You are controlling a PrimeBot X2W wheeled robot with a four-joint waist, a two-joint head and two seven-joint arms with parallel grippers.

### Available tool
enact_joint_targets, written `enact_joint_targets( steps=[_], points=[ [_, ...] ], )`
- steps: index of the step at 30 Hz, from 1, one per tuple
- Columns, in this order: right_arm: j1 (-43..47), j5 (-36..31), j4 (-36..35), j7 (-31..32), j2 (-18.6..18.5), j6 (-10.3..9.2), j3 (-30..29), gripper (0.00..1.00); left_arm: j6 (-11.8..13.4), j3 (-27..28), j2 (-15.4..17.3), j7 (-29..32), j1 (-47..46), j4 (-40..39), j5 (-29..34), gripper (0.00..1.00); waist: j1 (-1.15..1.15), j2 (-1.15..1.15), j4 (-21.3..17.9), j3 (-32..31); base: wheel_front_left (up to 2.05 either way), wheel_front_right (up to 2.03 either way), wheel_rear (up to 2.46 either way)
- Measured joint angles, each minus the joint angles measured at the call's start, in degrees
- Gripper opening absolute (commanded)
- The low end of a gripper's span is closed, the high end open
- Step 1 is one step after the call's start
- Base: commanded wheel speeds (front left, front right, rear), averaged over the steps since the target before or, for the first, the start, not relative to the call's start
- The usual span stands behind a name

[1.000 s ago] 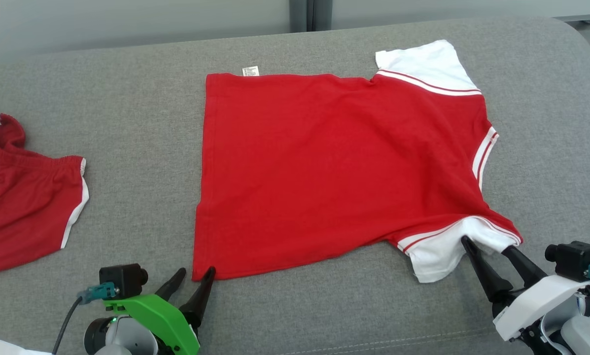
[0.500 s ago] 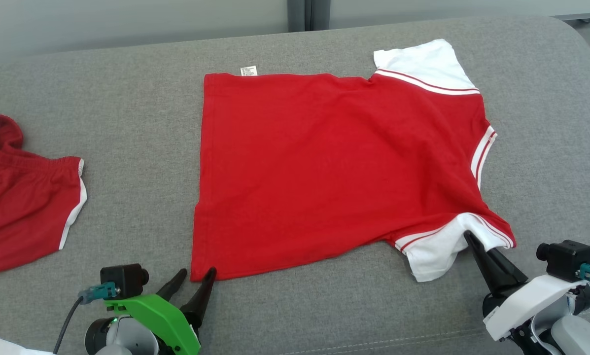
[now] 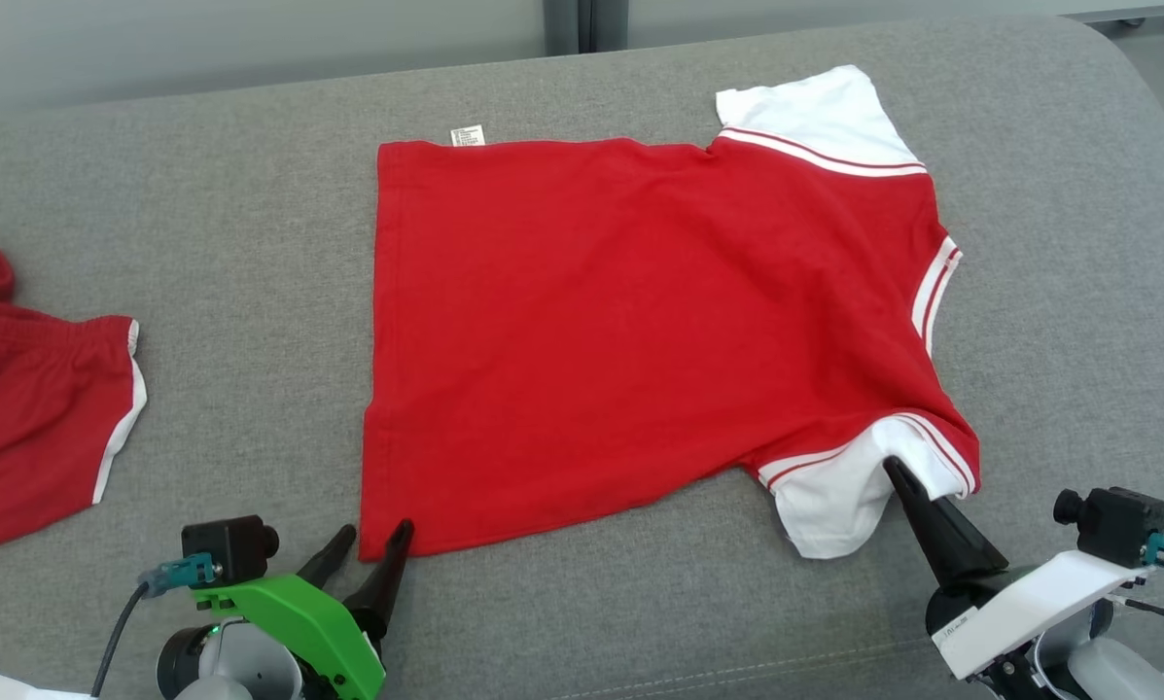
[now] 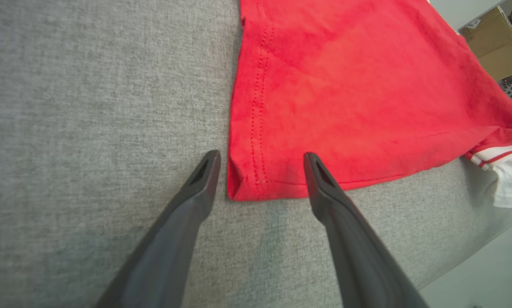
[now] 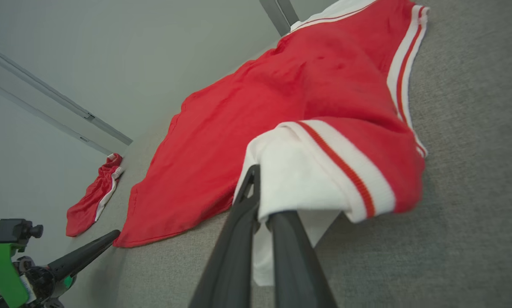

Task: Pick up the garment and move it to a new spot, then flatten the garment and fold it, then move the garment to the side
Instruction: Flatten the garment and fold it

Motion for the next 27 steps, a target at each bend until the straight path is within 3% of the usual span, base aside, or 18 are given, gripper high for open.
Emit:
enact_joint_targets(
  steps=[3, 9, 12, 27],
  points=[
    [0.3, 5.19, -1.3, 1.22, -1.18, 0.0, 1.21, 0.0, 0.19, -0.22, -0.04, 0.34, -0.01, 0.25, -0.05, 1.0, 0.0, 0.0, -0.66, 0.09, 0.0, 0.0, 0.0],
    [1.2, 7.22, -2.14, 2.26, -4.28, 0.0, 1.25, 0.0, 0.66, -1.11, -0.03, 2.2, -0.01, 0.49, -0.37, 1.0, 0.0, 0.0, -0.89, 0.07, 0.0, 0.0, 0.0],
    [1.2, 7.61, -2.34, 2.31, -5.37, 0.0, 1.35, 0.0, 0.66, -1.1, -0.3, 2.6, -0.01, 0.29, -1.58, 0.0, 0.0, 0.0, -0.92, 0.07, 0.0, 0.0, 0.0],
    [3.18, 16.04, -6.14, 2.45, -7.27, 0.0, 1.78, 0.0, -0.15, 0.8, -0.15, 2.2, -0.13, -5.45, -3.44, 0.0, 0.0, 0.0, -0.43, 0.63, 0.0, 0.0, 0.0]
  ],
)
